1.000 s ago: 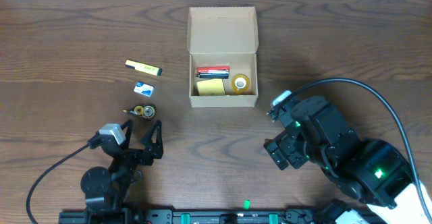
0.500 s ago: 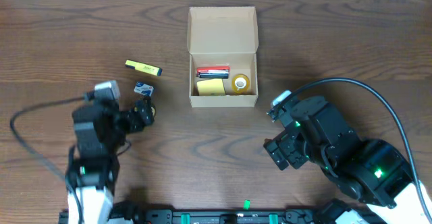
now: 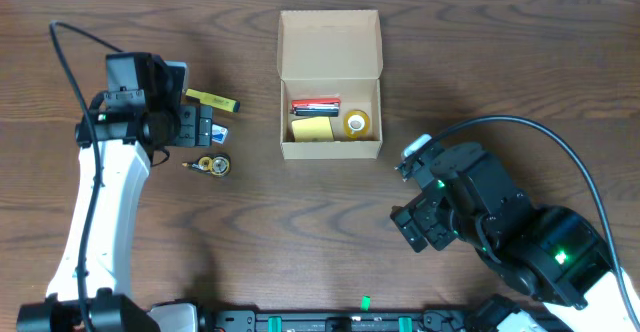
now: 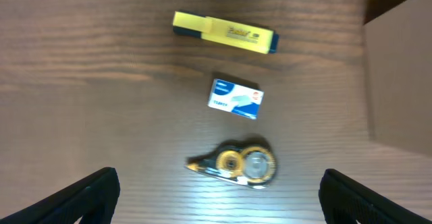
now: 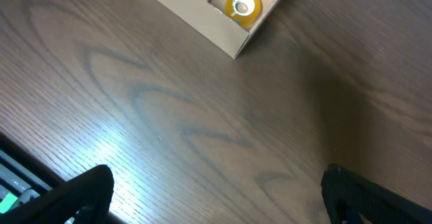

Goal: Pack container
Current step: 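Grasp the blue staples box with the left gripper and lift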

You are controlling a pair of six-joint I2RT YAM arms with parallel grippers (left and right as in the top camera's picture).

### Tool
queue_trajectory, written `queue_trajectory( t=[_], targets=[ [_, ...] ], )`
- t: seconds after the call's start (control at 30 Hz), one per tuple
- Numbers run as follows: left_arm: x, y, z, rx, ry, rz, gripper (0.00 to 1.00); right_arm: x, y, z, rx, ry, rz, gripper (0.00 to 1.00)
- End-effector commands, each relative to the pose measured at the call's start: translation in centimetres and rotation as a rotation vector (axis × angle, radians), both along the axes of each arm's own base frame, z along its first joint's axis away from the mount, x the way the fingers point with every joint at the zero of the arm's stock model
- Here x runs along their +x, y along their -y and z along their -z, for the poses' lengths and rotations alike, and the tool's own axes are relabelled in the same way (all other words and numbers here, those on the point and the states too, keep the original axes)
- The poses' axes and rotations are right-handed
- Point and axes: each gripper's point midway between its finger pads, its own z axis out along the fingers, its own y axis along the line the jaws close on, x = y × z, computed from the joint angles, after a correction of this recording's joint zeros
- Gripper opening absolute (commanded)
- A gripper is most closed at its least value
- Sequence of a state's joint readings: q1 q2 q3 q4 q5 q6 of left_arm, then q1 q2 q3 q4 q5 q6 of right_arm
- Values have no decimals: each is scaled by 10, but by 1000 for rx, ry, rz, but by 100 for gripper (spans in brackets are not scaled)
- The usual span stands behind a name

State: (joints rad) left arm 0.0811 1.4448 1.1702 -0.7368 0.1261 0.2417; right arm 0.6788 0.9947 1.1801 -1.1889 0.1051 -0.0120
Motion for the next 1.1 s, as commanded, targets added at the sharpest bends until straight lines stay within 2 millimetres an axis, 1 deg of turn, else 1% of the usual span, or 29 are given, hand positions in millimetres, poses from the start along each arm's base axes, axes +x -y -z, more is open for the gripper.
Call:
queue_trajectory(
  t=[0.0, 0.07, 0.2, 0.33, 0.47, 0.67, 0.73, 0.87, 0.97, 1.07],
  targets=[
    [4, -8, 10, 112, -36, 126, 95, 1, 1, 1, -9, 3, -4, 99],
    [5, -11, 22, 145, -75, 167, 95, 1, 1, 1, -9, 3, -4, 99],
    [15, -11, 48, 163, -116, 231, 95, 1, 1, 1, -9, 3, -4, 99],
    [20, -7, 68, 141, -147, 274, 95, 1, 1, 1, -9, 3, -4, 99],
    [23, 1, 87, 132, -175, 324, 95, 1, 1, 1, -9, 3, -4, 99],
    [33, 25, 115, 143, -193, 395, 95, 1, 1, 1, -9, 3, -4, 99],
    [38, 26, 123, 163, -196, 388, 95, 1, 1, 1, -9, 3, -4, 99],
    [45, 24, 134, 164, -191, 350, 95, 1, 1, 1, -9, 3, -4, 99],
    [50, 21, 132, 163, -173, 326, 95, 1, 1, 1, -9, 3, -4, 99],
    [53, 12, 131, 164, -163, 290, 95, 1, 1, 1, -9, 3, -4, 99]
  ],
)
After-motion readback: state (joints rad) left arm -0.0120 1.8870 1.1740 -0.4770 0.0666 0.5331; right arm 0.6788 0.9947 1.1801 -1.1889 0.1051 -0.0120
